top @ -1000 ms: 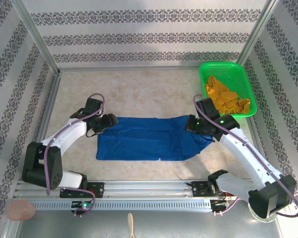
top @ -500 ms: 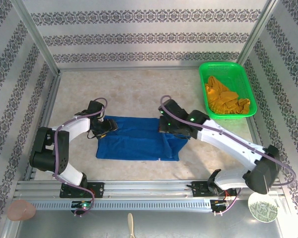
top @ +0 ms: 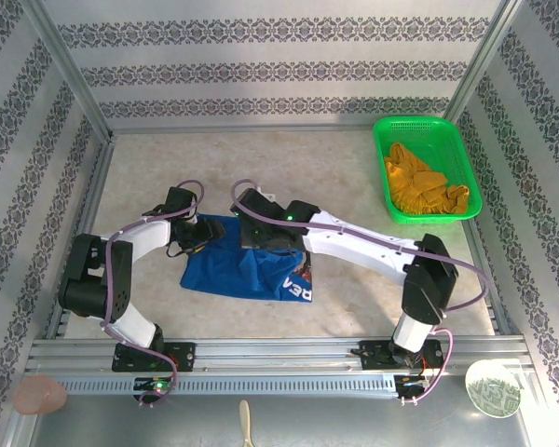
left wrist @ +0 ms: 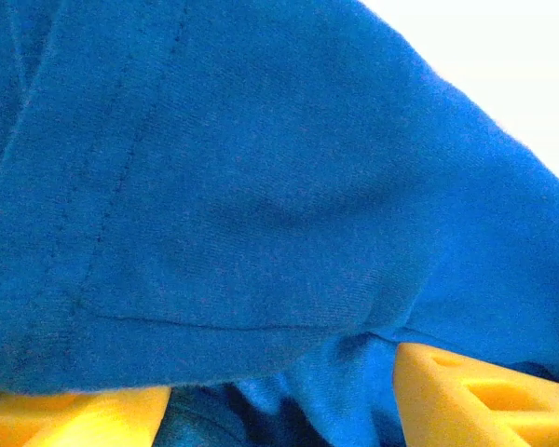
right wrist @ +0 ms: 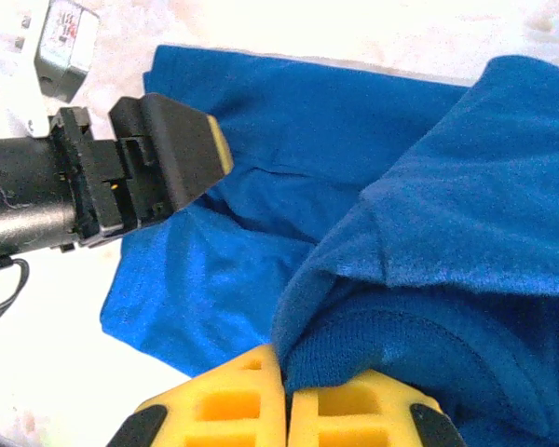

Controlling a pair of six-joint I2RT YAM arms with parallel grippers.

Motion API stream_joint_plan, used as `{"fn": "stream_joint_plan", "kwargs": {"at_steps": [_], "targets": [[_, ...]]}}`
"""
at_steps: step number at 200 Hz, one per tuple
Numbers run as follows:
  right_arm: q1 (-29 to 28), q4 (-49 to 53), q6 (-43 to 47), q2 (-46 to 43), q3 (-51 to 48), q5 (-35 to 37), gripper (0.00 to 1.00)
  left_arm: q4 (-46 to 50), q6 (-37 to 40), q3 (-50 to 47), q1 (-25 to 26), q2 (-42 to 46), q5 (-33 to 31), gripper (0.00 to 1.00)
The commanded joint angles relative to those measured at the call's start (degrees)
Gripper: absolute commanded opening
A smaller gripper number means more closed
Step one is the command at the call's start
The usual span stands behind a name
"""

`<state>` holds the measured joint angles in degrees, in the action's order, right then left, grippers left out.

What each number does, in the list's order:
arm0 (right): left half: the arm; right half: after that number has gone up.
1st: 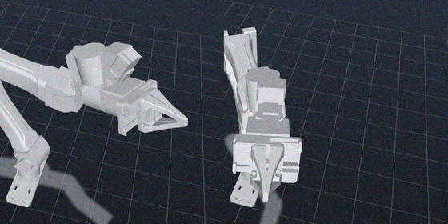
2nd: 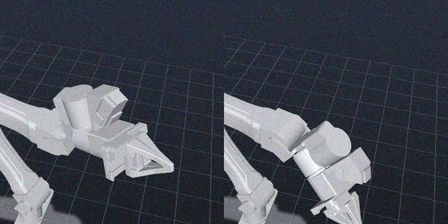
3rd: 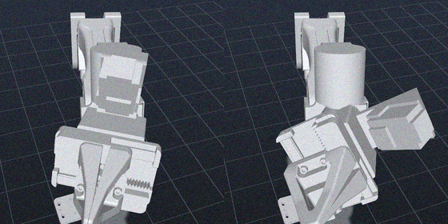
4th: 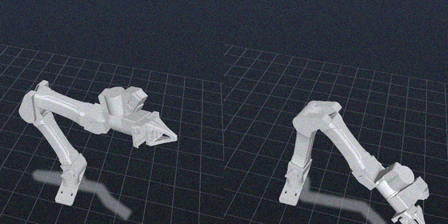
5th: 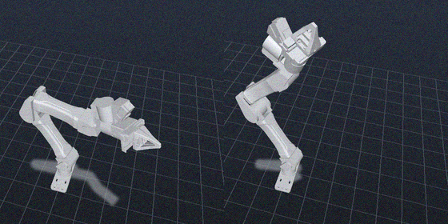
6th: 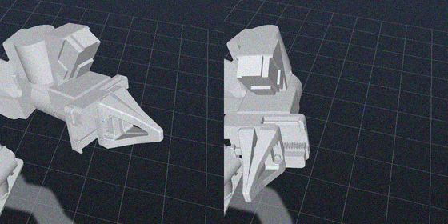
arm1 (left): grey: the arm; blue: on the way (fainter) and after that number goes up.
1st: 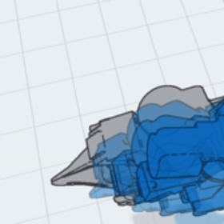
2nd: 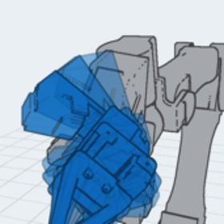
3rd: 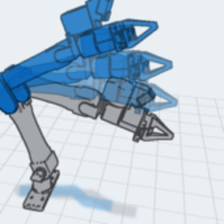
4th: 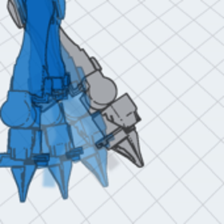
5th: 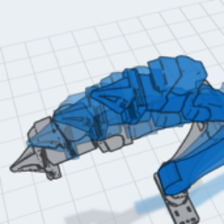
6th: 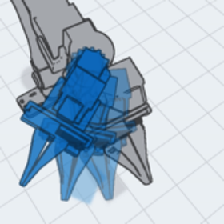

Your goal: Fold the inside-out t-shirt

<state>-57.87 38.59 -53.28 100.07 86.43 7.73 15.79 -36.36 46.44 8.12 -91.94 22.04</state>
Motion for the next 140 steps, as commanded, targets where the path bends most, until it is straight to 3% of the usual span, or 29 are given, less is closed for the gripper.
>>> {"fn": "stream_joint_plan", "kwargs": {"at_steps": [1,82,96,104,126,140], "targets": [[-0.84,-0.97,-1.20,2.78,4.32,-0.38,0.00,2.60,0.42,-4.03,-0.54,-4.56,-1.29,0.67],[-2.16,-1.97,-2.34,14.10,14.85,-4.38,0.00,2.22,-0.29,-4.25,-0.48,-4.56,-0.75,0.67],[-1.87,-3.90,-1.05,16.47,16.83,-6.17,0.33,2.96,-0.38,-3.42,-0.59,-4.48,-1.32,0.67],[-1.53,-4.00,0.12,17.51,19.07,-7.68,0.47,4.29,-0.30,-2.31,-0.94,-4.47,-1.73,0.67],[-1.29,-4.99,5.53,16.21,22.85,-11.22,0.65,8.41,0.60,2.59,-4.13,-3.75,-2.71,0.69],[-0.98,-5.15,8.19,13.02,22.74,-12.33,0.67,11.68,1.64,7.22,-7.14,-3.60,-3.06,0.71]]}}
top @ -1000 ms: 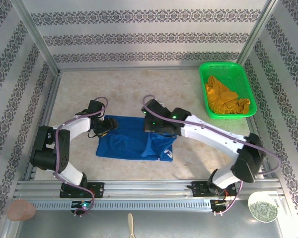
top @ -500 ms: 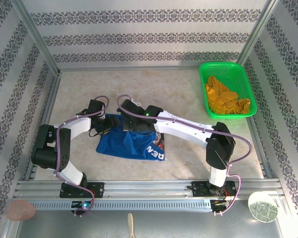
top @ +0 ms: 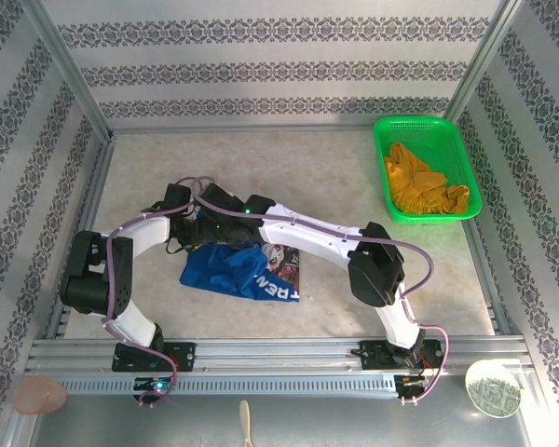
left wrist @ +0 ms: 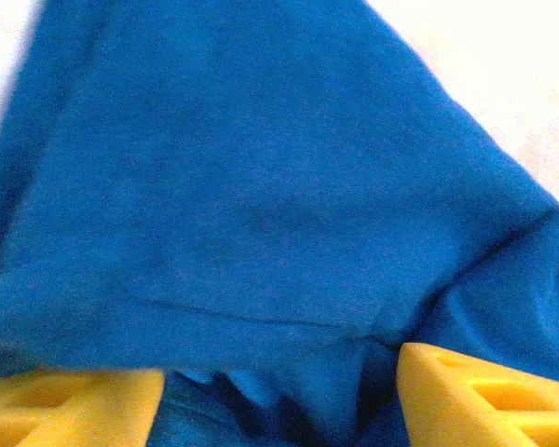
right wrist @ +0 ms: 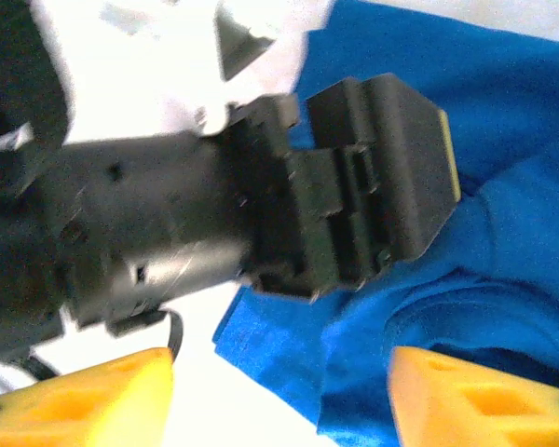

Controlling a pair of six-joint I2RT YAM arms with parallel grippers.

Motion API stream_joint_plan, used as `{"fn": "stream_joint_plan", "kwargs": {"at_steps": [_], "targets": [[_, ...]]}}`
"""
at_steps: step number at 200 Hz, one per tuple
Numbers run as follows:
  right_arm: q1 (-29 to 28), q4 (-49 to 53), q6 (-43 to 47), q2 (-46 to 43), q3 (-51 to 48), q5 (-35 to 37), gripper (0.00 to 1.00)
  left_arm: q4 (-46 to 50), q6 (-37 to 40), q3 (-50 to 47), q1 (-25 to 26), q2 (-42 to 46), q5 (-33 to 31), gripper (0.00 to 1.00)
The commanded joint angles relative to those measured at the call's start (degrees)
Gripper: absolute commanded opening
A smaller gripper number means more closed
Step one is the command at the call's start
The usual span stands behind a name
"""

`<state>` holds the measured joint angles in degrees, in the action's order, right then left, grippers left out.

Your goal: Fold the inside-out t-shirt

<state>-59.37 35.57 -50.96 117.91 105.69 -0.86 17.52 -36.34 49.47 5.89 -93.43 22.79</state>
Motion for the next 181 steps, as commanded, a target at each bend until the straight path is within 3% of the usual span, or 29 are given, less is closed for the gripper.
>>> {"fn": "stream_joint_plan", "kwargs": {"at_steps": [1,21,47,81,101,134,159,181], "targets": [[0.59,-2.11,5.96,-5.11,3.44,-3.81,0.67,10.37,1.71,4.56,-5.09,-2.16,-3.80,0.72],[2.29,-2.88,7.56,-12.20,-1.40,-3.39,0.67,16.19,3.81,12.82,-8.93,-2.24,-3.80,0.74],[8.10,-4.77,7.25,-22.28,-15.48,-1.98,0.65,22.92,6.74,20.68,-10.40,0.73,-4.95,0.77],[18.58,-6.22,10.17,-30.30,-33.19,-2.39,0.65,24.67,5.60,16.33,-8.13,11.28,-0.47,0.78],[24.12,-6.80,12.40,-30.04,-38.84,-5.57,0.66,24.41,2.71,9.99,-1.59,19.26,-0.62,0.78],[27.82,-10.89,14.29,-28.25,-44.07,-10.30,0.68,24.87,-3.37,3.84,16.67,27.72,-9.13,0.78],[29.89,-15.44,12.89,-25.22,-45.70,-14.95,0.69,23.43,-7.60,2.68,28.40,26.81,-16.81,0.77],[30.47,-17.67,11.95,-22.09,-45.88,-17.31,0.69,22.07,-7.84,4.75,32.56,21.25,-19.68,0.77]]}}
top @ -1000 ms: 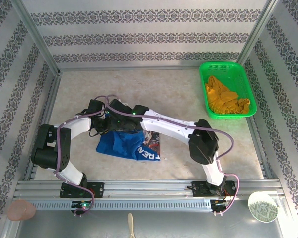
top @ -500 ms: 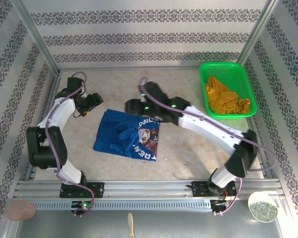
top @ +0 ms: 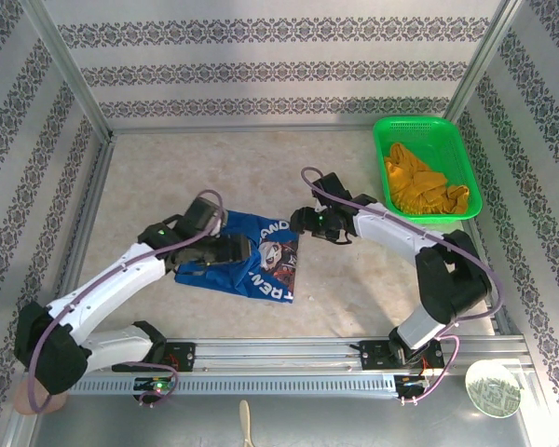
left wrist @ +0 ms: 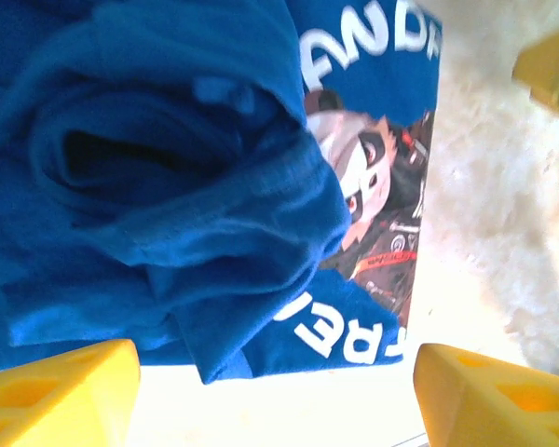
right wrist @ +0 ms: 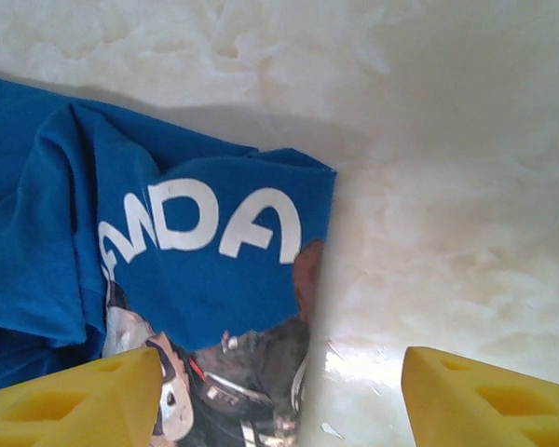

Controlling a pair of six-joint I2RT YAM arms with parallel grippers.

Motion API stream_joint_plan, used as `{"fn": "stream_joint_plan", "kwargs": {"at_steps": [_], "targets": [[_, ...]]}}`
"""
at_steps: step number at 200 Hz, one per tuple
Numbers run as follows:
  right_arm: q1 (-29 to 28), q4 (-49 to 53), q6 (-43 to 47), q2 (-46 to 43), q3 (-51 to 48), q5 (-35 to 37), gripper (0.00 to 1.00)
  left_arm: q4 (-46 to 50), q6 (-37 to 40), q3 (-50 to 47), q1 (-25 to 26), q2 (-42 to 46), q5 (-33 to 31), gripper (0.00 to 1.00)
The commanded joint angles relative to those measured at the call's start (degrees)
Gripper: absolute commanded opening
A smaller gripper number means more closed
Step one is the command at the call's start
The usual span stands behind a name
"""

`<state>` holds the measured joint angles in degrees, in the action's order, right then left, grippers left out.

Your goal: Fold the inside-out t-shirt

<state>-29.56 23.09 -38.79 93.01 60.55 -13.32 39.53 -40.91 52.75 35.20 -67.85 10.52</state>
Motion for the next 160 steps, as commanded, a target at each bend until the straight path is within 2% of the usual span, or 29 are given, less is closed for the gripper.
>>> {"fn": "stream_joint_plan", "kwargs": {"at_steps": [1,56,69,79,86,94,103,113,134,160], "targets": [[0.65,-5.27,-0.28,2.84,-0.72,-4.91,0.69,0.00,-3.20,1.56,3.32,-4.44,-7.48,0.77],[0.73,-9.28,-2.89,8.60,0.17,-6.98,0.69,-2.65,-2.40,6.83,4.37,-15.50,-12.46,0.75],[0.73,-9.83,-3.46,9.73,0.47,-6.85,0.67,-3.42,-2.99,6.75,4.44,-16.37,-14.12,0.70],[0.81,-10.15,-3.90,10.70,0.77,-6.89,0.65,-3.98,-3.20,6.36,4.42,-16.87,-15.48,0.60],[0.87,-10.26,-4.09,11.22,0.95,-6.86,0.61,-4.48,-3.45,5.96,4.39,-17.00,-16.42,0.50],[0.97,-10.46,-4.39,11.69,1.10,-6.65,0.55,-4.59,-3.90,5.55,4.35,-17.00,-17.69,0.33],[1.15,-10.52,-4.75,12.01,0.99,-6.31,0.45,-4.33,-4.53,4.79,4.27,-16.60,-19.31,0.18],[1.50,-11.08,-5.28,12.06,0.66,-6.02,0.32,-3.88,-5.61,3.62,4.05,-15.25,-21.04,0.09],[2.30,-11.64,-6.10,11.78,-0.34,-4.89,0.01,-2.18,-9.32,-0.81,2.61,-9.27,-23.77,0.02],[3.15,-11.93,-6.27,10.48,-1.86,-3.79,0.00,0.26,-16.73,-9.23,-0.54,0.94,-24.51,0.01]]}}
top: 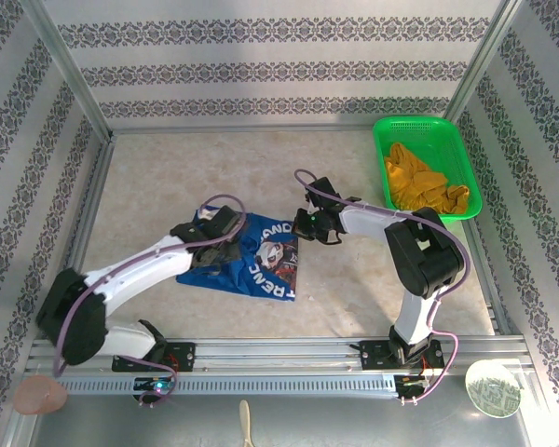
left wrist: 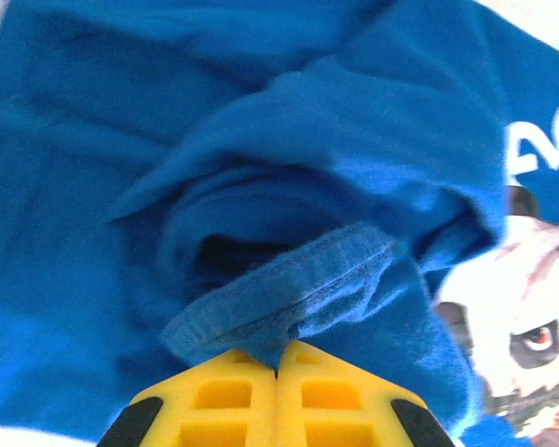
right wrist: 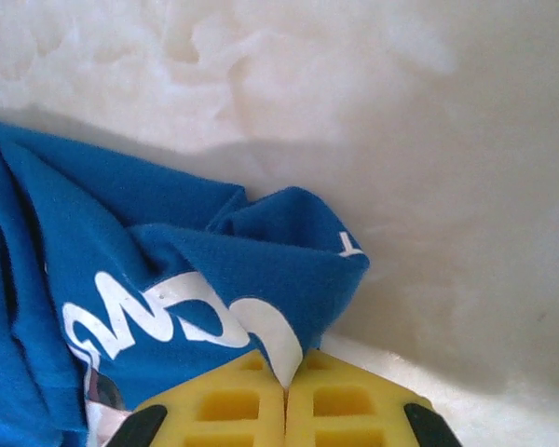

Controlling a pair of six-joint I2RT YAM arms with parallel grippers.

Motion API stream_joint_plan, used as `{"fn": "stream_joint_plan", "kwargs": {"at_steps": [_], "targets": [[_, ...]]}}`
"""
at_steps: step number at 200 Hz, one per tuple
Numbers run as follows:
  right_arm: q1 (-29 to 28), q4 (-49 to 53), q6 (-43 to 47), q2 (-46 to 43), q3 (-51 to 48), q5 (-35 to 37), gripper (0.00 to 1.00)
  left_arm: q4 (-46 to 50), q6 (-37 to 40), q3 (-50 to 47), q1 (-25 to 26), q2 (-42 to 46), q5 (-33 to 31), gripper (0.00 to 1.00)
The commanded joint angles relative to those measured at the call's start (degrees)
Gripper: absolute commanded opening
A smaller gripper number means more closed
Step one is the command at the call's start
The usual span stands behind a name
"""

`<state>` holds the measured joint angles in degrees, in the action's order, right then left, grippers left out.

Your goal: Fold the inside-out t-shirt

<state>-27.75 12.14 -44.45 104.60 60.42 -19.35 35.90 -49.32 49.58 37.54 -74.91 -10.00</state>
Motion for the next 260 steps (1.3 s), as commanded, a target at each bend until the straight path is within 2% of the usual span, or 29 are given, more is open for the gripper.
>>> {"fn": "stream_joint_plan", "kwargs": {"at_steps": [1,25,41,61,82,118,166,194,218,224,231,239,248,260], "targets": [[1.36,-0.98,-0.63,-1.21,-1.85,2.36,0.00,3.90,-8.68,-6.46,-2.98,8.41,-3.94,0.02],[1.84,-0.96,-0.99,-3.44,-4.09,4.13,0.00,3.78,-14.70,-14.16,-6.06,16.38,-2.31,0.24],[2.32,-0.52,-1.40,-5.46,-6.06,5.51,0.00,3.83,-15.67,-15.78,-6.40,18.95,-2.07,0.50],[3.04,-0.31,-2.56,-8.70,-9.33,7.69,0.00,3.56,-14.14,-14.22,-6.43,18.19,-0.27,0.60],[3.88,-0.35,-4.74,-13.53,-14.05,10.49,0.00,1.47,-12.58,-11.96,-5.91,16.53,3.32,0.61],[4.36,-0.23,-9.22,-23.51,-22.53,14.89,0.00,-8.51,-14.21,-10.32,-1.33,12.78,8.87,0.61],[2.70,0.40,-18.03,-38.57,-35.71,18.98,0.00,-24.23,-14.61,-8.95,0.87,-1.38,15.43,0.61],[-3.03,1.78,-22.81,-44.33,-40.29,21.27,0.00,-25.01,-10.73,-3.92,-1.33,-11.29,15.01,0.61],[-12.90,1.93,-28.23,-45.03,-42.65,23.77,0.00,-26.22,-7.00,0.79,-5.90,-18.42,17.34,0.61],[-15.28,1.99,-29.28,-44.99,-42.71,24.24,0.07,-25.55,-5.56,2.49,-7.12,-20.09,17.46,0.60],[-17.65,2.42,-29.81,-45.14,-42.37,24.30,0.24,-24.56,-3.77,4.46,-8.53,-21.91,17.72,0.60],[-19.44,4.13,-29.78,-45.90,-41.38,24.57,0.37,-23.68,-1.83,6.57,-10.07,-23.60,18.13,0.60],[-20.64,7.27,-28.68,-48.04,-39.34,25.14,0.42,-22.41,0.54,8.96,-11.56,-24.94,19.06,0.61],[-20.88,11.89,-26.22,-52.22,-36.73,26.27,0.45,-19.83,4.12,12.07,-13.14,-25.94,19.53,0.61]]}}
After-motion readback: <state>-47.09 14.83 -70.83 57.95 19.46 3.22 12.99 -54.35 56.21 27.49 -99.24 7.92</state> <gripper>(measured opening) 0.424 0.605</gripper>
